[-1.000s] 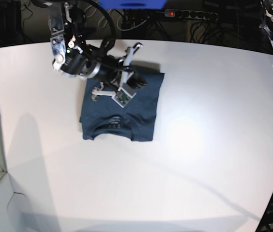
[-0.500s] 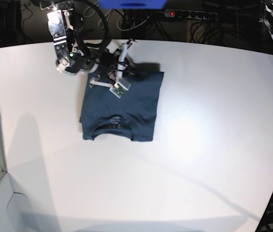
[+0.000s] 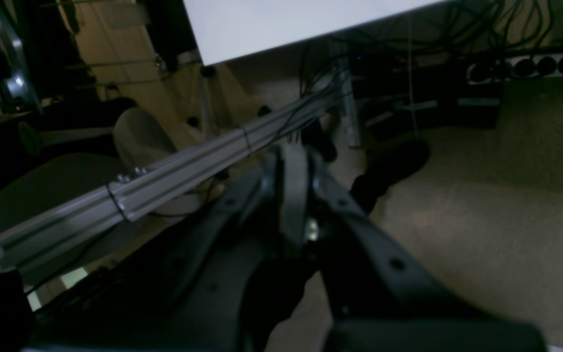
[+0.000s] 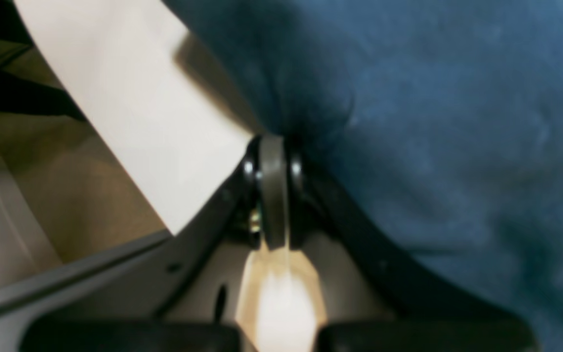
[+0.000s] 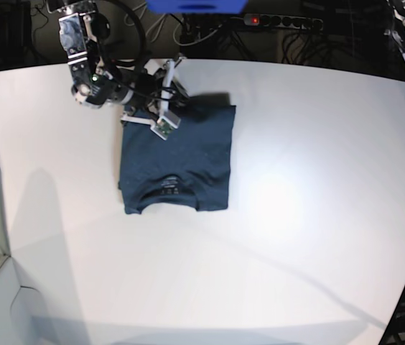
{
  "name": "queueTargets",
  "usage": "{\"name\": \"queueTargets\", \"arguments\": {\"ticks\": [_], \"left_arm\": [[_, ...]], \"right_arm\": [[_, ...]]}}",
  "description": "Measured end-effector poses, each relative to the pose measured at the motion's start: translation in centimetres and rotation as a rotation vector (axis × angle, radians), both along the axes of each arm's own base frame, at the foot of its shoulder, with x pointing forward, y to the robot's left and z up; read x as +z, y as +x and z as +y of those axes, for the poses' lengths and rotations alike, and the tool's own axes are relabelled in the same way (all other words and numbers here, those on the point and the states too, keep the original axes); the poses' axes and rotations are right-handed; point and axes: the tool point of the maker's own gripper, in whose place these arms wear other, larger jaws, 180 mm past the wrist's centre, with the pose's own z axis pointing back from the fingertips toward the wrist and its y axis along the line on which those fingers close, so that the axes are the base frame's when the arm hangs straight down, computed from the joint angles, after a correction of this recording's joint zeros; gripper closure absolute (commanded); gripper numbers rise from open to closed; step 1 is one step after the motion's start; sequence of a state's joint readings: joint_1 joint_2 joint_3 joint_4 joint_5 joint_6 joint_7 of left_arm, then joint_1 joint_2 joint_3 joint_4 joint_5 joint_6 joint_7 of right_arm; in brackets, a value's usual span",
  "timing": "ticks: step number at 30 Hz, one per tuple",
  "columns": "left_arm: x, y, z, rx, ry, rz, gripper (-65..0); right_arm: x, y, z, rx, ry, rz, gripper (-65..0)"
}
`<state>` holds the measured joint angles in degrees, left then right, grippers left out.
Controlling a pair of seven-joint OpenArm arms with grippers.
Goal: Layout the t-shirt on the table in an organized manner, then fold the t-shirt properly
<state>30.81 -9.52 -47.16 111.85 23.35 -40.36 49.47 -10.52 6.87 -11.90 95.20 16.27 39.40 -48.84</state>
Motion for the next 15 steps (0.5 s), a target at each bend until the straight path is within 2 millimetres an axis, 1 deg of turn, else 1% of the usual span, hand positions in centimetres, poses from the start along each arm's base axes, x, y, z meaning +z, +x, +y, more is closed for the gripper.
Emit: {"name": "queueTargets", "arguments": {"ticks": [5,7,9,12,14,15], "left_arm": [[0.0,0.0,0.0,0.000,0.000,0.000,-1.6],[0.0,-0.1,0.0,0.000,0.000,0.002,-1.6],[-0.1,-0.2,-0.1,0.003,-0.003,0.003,-1.6],[-0.9,-0.7,-0.9,0.015,-0.031,0.008,-1.6],[-1.6,-0.7,-1.9,-0.008,-0.045,0.032,-1.1],[-2.1,-0.5,-2.8,-0.025,-0.066,0.035,-0.1]], "right_arm": [[0.0,0.0,0.0,0.000,0.001,0.001,0.0],[-0.1,-0.4,0.0,0.001,-0.001,0.005,0.0],[0.0,-1.0,-0.5,0.010,-0.016,0.002,0.0],[0.5,-2.2,-1.1,0.016,-0.038,-0.009,0.0],[1.2,-3.1,-0.6,0.021,-0.017,-0.013,0.0],[1.5,-3.6,-0.4,0.022,-0.007,-0.016,0.0]]}}
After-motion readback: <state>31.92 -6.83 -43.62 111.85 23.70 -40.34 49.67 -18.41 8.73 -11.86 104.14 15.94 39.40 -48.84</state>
